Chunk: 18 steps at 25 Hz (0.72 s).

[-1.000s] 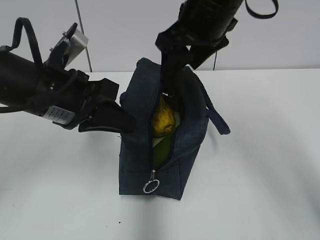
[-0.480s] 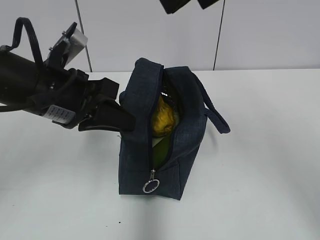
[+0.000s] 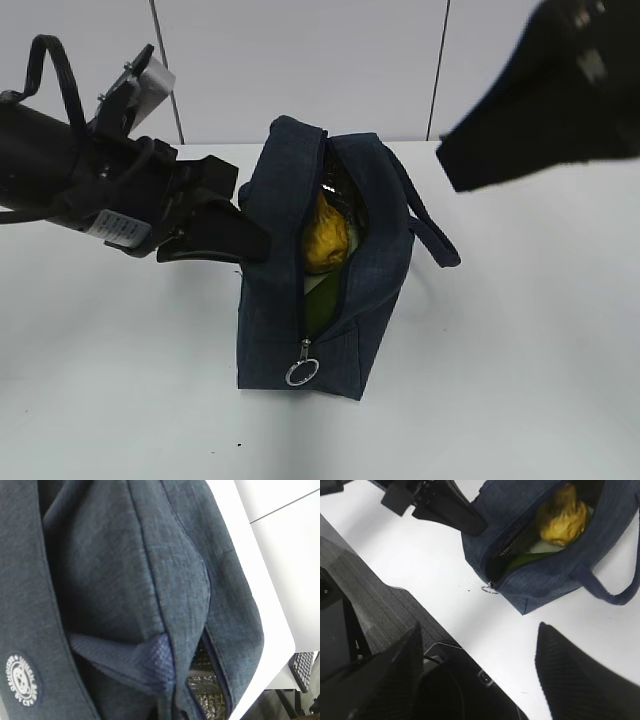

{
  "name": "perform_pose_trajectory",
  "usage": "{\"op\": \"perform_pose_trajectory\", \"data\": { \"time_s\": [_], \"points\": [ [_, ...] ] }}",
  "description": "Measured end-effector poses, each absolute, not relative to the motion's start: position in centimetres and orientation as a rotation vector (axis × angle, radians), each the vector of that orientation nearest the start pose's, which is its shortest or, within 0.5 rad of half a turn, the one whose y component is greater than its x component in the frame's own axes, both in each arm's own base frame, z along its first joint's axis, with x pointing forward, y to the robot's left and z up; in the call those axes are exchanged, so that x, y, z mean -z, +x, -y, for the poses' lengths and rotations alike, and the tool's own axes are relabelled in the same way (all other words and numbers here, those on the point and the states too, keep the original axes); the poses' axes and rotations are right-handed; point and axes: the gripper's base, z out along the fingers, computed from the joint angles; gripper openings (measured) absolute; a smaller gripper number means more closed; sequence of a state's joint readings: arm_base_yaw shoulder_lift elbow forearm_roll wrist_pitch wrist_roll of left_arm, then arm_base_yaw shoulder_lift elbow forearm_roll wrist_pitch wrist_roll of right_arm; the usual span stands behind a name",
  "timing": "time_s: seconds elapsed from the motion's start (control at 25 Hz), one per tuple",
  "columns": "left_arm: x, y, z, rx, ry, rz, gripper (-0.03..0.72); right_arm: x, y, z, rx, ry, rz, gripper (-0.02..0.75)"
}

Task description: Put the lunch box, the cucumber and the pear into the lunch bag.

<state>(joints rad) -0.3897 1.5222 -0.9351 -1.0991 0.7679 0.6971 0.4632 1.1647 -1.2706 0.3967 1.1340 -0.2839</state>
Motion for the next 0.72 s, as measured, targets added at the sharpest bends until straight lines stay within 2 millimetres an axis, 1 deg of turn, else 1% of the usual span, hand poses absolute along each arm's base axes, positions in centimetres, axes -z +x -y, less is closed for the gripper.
{"op": "perform_pose_trajectory", "data": {
  "time_s": [0.12,0.2,0.36,0.4,0.52,0.64,0.72],
  "points": [
    [-24.9,25.5,16.6,1.098,0.463,-2.487,-0.015,-37.2,16.0,-11.9,-0.666,-0.771,-2.331,0.544],
    [-24.9,25.5,16.6,1.098,0.463,-2.487,-0.015,-35.8,14.8,-11.5,-0.731,-0.705,-2.312,0.544],
    [-25.0,25.5,16.6,1.107,0.454,-2.485,-0.015,-32.4,13.5,-11.4,-0.847,-0.606,-2.359,0.543],
    [-25.0,25.5,16.6,1.109,0.451,-2.484,-0.015,-31.5,13.4,-11.4,-0.867,-0.595,-2.378,0.540],
    [-25.0,25.5,16.6,1.112,0.447,-2.483,-0.015,-29.9,13.3,-11.5,-0.897,-0.574,-2.399,0.512],
    [-25.0,25.5,16.6,1.112,0.447,-2.483,-0.015,-29.3,13.8,-11.9,-0.917,-0.558,-2.384,0.456],
    [-25.0,25.5,16.6,1.112,0.447,-2.483,-0.015,-29.0,14.5,-12.2,-0.925,-0.535,-2.379,0.414]
  ]
}}
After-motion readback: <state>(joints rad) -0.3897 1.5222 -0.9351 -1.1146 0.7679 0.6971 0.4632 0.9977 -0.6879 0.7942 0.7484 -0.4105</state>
